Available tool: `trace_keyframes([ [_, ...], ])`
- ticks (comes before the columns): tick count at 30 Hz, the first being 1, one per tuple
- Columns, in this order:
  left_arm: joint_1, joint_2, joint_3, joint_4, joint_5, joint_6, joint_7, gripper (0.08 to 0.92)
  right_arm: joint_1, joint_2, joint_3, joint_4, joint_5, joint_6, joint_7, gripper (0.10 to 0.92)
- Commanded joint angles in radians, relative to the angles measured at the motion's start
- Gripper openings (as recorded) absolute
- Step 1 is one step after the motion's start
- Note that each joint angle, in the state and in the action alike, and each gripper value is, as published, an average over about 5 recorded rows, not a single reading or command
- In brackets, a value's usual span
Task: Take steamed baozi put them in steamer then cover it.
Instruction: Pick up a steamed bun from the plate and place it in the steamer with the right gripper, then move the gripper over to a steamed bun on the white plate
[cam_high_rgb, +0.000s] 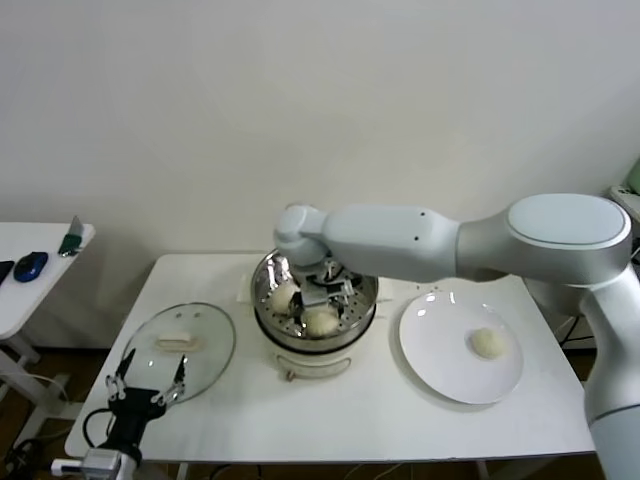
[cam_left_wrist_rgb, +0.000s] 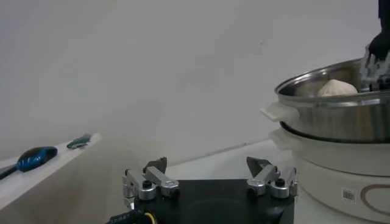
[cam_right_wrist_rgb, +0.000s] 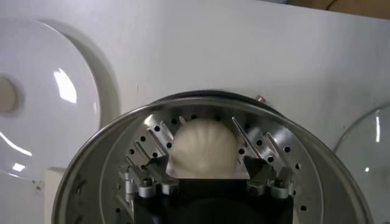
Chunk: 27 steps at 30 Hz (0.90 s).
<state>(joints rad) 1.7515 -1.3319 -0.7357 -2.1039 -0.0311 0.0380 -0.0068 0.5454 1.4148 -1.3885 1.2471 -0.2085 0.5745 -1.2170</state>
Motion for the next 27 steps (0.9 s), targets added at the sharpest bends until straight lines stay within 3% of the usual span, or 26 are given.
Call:
trace_keyframes([
  [1, 0.001, -0.001, -0.001, 0.001, 0.000, 0.000, -0.001, 0.823, 0.026, -0.022, 0.030, 0.003, 0.012, 0.003, -0.004, 0.823],
  [10, 0.006, 0.000, 0.000, -0.008, 0.000, 0.000, -0.002, 0.823, 0.192, -0.200, 0.026, 0.029, 0.185, -0.123, 0.019, 0.823],
  [19, 0.006, 0.005, 0.006, -0.025, 0.017, -0.006, -0.019, 0.823, 0.331, -0.539, -0.219, 0.114, 0.550, -0.643, 0.195, 0.823],
  [23, -0.009, -0.002, 0.006, -0.032, 0.023, -0.013, -0.033, 0.823, 0.305, -0.672, -0.249, 0.175, 0.609, -0.871, 0.271, 0.823],
  [27, -0.012, -0.006, 0.007, -0.037, 0.023, -0.008, -0.033, 0.823, 0.222, -0.786, -0.224, 0.160, 0.585, -0.916, 0.268, 0.823],
])
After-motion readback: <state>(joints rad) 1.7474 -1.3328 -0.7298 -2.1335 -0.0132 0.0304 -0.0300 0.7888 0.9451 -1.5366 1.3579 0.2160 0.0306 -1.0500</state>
